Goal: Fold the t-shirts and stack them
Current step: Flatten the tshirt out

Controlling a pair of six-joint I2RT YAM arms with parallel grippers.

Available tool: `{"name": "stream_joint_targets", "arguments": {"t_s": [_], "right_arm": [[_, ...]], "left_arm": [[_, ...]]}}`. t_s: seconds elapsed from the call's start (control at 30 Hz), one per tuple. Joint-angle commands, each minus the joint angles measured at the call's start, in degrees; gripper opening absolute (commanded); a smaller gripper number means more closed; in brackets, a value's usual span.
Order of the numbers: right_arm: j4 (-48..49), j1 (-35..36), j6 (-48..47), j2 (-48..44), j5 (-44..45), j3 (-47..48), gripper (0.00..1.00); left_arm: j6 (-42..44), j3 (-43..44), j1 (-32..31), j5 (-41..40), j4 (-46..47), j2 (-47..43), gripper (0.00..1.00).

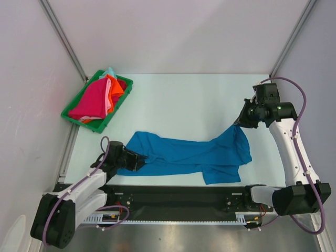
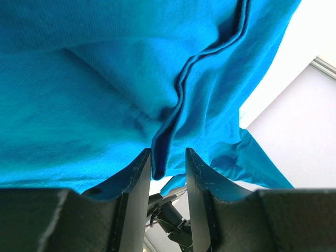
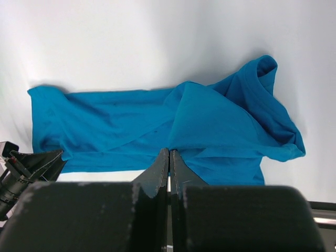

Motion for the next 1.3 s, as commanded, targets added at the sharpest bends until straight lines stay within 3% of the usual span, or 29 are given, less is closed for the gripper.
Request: {"name": "stream_joint_targets", "arguments": {"t_s": [0.0,0.1,0.2,0.23,0.27,0.37,0.4,0.6,0.77,0.9,1.03,1.13,1.27], "right_arm": [[1.84,-0.27,0.50,-1.66,-0.81,-0.19,0.00],[2.02,-0.28,0.59,-1.92,-0.90,-0.54,0.00],[2.11,-0.36,0.68,-2.10,-0.90,-0.72,0.00],[2.19,-0.36,0.68,-2.01,-0.90,-0.81,0.00],[2.28,-0.45,0.68,-2.01,-0.90,-0.90,0.00],[2.89,-1.15,1.03,-1.48,-0.90,-0.90,0.00],[3.16,-1.68,1.12,-1.22,-0.29,-0.81,0.00],[8.77,-7.29,4.79,1.33,1.20,2.17,0.00],[17.12,-14.42,9.99,7.12,2.36,12.44,0.00],[22.57,-18.11,13.86,11.34,0.61,23.77,0.00],[30.29,-20.66,16.84,9.08,-0.81,27.92,0.00],[36.61,-21.37,17.47,3.82,-1.34,27.15,0.00],[45.16,-21.98,16.24,-4.96,-1.52,24.51,0.00]], "left_arm": [[0.14,0.62,0.43,0.54,0.40,0.42,0.36],[0.23,0.71,0.43,0.63,0.40,0.85,0.30],[1.11,1.15,0.43,0.45,0.58,1.21,0.14],[1.46,1.32,0.43,0.71,0.23,1.30,0.02],[2.07,2.37,0.51,0.89,-0.64,1.30,0.00],[8.21,9.54,0.69,0.28,-5.55,1.82,0.00],[13.45,12.55,0.78,-0.16,-12.01,2.35,0.00],[34.03,42.16,1.31,-11.92,-33.31,6.21,0.01],[44.16,65.86,2.71,-16.60,-39.67,12.61,0.00],[53.20,80.66,3.15,-18.88,-41.69,18.76,0.00],[60.42,95.33,3.24,-18.80,-39.51,22.56,0.00],[64.12,100.02,3.24,-18.89,-36.96,22.31,0.00],[66.76,103.44,3.24,-13.19,-30.63,19.58,0.00]]}}
